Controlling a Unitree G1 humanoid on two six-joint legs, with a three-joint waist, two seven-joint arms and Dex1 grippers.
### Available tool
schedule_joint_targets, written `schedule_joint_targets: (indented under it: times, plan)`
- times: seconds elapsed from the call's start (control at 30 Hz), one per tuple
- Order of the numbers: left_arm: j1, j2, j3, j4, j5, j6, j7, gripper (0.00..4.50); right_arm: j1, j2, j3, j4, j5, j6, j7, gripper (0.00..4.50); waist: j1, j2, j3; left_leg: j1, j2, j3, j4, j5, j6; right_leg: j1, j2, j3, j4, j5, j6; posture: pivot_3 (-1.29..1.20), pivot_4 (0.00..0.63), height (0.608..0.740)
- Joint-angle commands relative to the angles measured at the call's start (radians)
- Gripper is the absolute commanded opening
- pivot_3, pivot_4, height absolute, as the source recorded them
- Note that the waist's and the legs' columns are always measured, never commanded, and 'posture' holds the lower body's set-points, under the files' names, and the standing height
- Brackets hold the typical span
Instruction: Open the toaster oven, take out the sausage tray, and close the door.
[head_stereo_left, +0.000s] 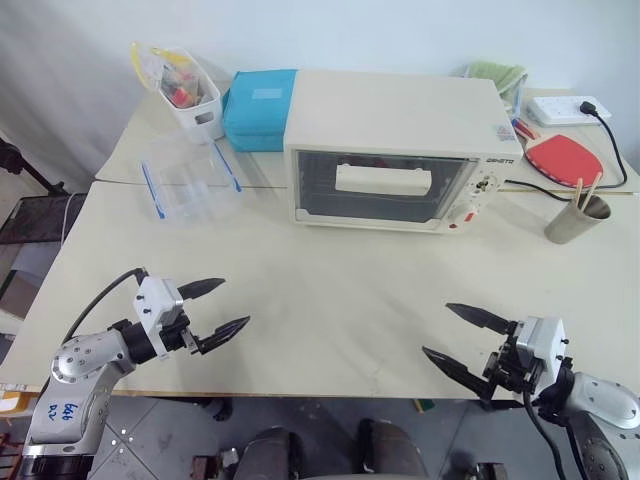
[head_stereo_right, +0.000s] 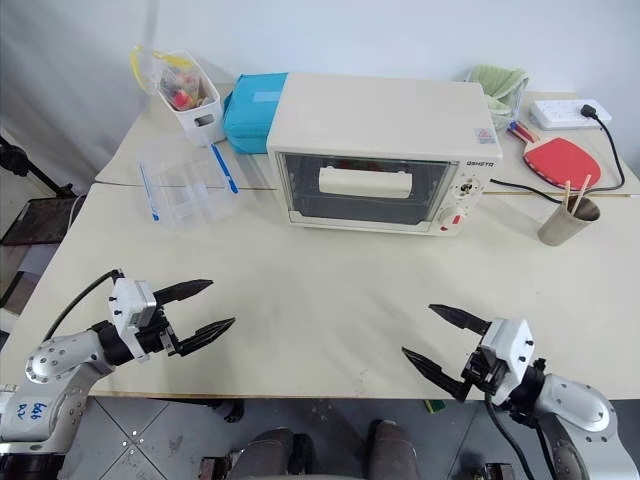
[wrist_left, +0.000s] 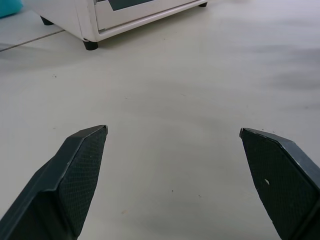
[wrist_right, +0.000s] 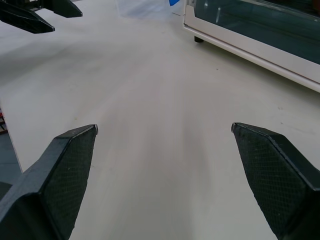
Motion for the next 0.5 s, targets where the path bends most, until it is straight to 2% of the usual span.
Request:
schedule_joint_targets:
  times: [0.03,0.2,0.3,0.5]
  plan:
    - [0.005,-0.004,0.020,-0.047,0.010,-0.034,0.020,4.49,-0.018,-0.010,-0.033,-0.011,0.027,0.012,0.004,4.50,0.000,0.000,0.000,0.000,0.000,0.000,0.000,0.000,0.000,0.000,0.000,0.000,0.000,0.000,0.000,0.00,0.150,0.740]
    - [-0.024,-0.019,0.064,-0.099,-0.145,0.074,0.037,4.49,-0.114,-0.006,-0.028,-0.053,0.133,0.155,-0.058,4.50,-0.002,0.000,0.000,0.000,0.000,0.000,0.000,0.000,0.000,0.000,-0.001,0.000,0.000,0.000,0.000,0.00,0.150,0.740]
    - [-0.050,0.000,0.107,-0.109,-0.306,0.181,-0.011,4.49,-0.242,-0.018,0.007,-0.081,0.207,0.294,-0.107,4.50,-0.005,0.000,0.000,0.000,0.002,-0.001,0.000,0.000,0.000,0.000,-0.002,0.001,0.000,0.000,0.000,0.00,0.150,0.740]
    - [-0.111,0.033,0.110,-0.115,-0.361,0.260,-0.025,4.49,-0.491,0.030,0.041,0.011,0.198,0.404,-0.217,4.50,-0.002,0.000,0.000,-0.001,0.001,-0.001,0.001,0.000,-0.001,-0.001,0.001,-0.001,0.001,-0.001,-0.001,0.00,0.150,0.740]
